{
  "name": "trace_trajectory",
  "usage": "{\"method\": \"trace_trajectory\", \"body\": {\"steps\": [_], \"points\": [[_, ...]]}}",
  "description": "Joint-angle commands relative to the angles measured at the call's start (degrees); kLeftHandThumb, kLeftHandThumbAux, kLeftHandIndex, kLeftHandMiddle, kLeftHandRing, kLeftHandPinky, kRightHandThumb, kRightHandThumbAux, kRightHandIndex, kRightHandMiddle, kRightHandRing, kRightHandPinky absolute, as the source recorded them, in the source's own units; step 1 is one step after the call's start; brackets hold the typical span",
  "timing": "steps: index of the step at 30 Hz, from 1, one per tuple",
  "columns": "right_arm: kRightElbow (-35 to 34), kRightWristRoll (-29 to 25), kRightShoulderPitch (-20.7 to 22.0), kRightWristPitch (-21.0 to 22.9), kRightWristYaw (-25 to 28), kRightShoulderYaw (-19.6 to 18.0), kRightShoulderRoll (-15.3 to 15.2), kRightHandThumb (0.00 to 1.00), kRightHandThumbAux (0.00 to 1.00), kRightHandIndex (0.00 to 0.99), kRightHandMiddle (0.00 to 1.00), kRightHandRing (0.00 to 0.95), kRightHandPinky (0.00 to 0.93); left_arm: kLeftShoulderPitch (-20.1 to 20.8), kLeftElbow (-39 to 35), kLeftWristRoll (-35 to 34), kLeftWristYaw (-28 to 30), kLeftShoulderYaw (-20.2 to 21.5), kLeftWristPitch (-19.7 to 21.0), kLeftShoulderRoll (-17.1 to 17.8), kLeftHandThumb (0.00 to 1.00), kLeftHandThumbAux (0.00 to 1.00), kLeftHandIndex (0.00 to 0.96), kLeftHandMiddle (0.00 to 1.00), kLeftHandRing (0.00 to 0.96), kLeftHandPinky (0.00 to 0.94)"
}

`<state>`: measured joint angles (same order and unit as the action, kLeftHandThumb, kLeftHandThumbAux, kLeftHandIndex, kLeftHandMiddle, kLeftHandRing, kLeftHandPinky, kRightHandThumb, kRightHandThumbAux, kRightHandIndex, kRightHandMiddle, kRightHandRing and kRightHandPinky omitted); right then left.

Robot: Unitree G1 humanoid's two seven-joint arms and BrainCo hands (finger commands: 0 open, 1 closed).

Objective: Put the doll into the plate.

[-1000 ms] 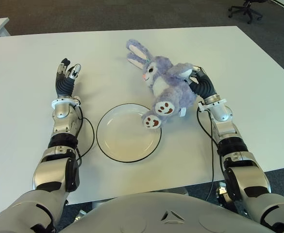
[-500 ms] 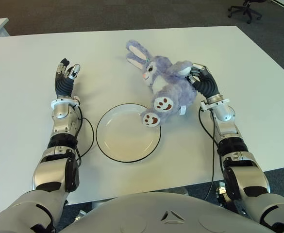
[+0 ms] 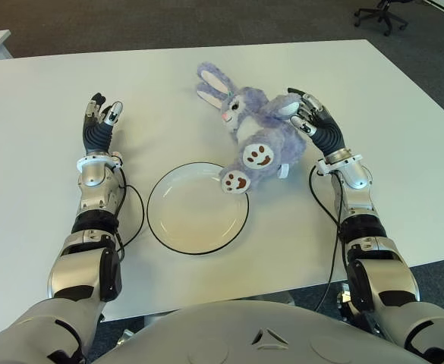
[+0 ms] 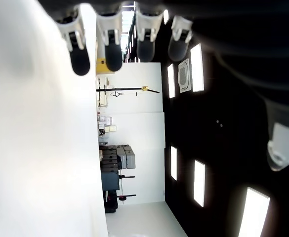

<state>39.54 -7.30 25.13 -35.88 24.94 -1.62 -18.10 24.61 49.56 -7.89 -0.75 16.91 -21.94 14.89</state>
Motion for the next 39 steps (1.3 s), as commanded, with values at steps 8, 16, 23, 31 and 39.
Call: {"method": "trace_trajectory", "body": {"steps": [8,16,23,31,39], "points": [[8.12,2.23,-11.08,1.75,0.75,2.15,4.39,0.329,0.360,0.000,0.000,0.000,0.048,-6.33,4.43,0.77,-1.03,-0.86,3.40,-2.80,0.019,0.500,0.000,0.073,0.104,0.138],[7.98,4.49,-11.12,0.45,0.18,3.13,3.59,0.338,0.297,0.000,0.000,0.000,0.019,-6.32,4.59,0.82,-1.04,-0.85,3.23,-2.74,0.017,0.500,0.000,0.069,0.104,0.147],[7.62,6.23,-11.13,-0.18,0.75,4.07,2.74,0.318,0.230,0.000,0.000,0.000,0.010,-6.22,4.71,0.66,-0.86,-0.74,3.19,-2.70,0.015,0.500,0.000,0.072,0.104,0.140],[7.46,8.14,-10.82,-0.18,1.10,5.46,1.58,0.305,0.193,0.000,0.000,0.000,0.025,-6.03,4.99,0.70,-0.80,-0.74,3.21,-2.56,0.010,0.505,0.000,0.072,0.102,0.138],[6.91,8.82,-10.81,-0.23,0.57,6.05,1.12,0.300,0.178,0.000,0.000,0.000,0.024,-5.85,5.27,0.62,-0.94,-0.61,3.27,-2.54,0.008,0.497,0.000,0.077,0.108,0.132]]}}
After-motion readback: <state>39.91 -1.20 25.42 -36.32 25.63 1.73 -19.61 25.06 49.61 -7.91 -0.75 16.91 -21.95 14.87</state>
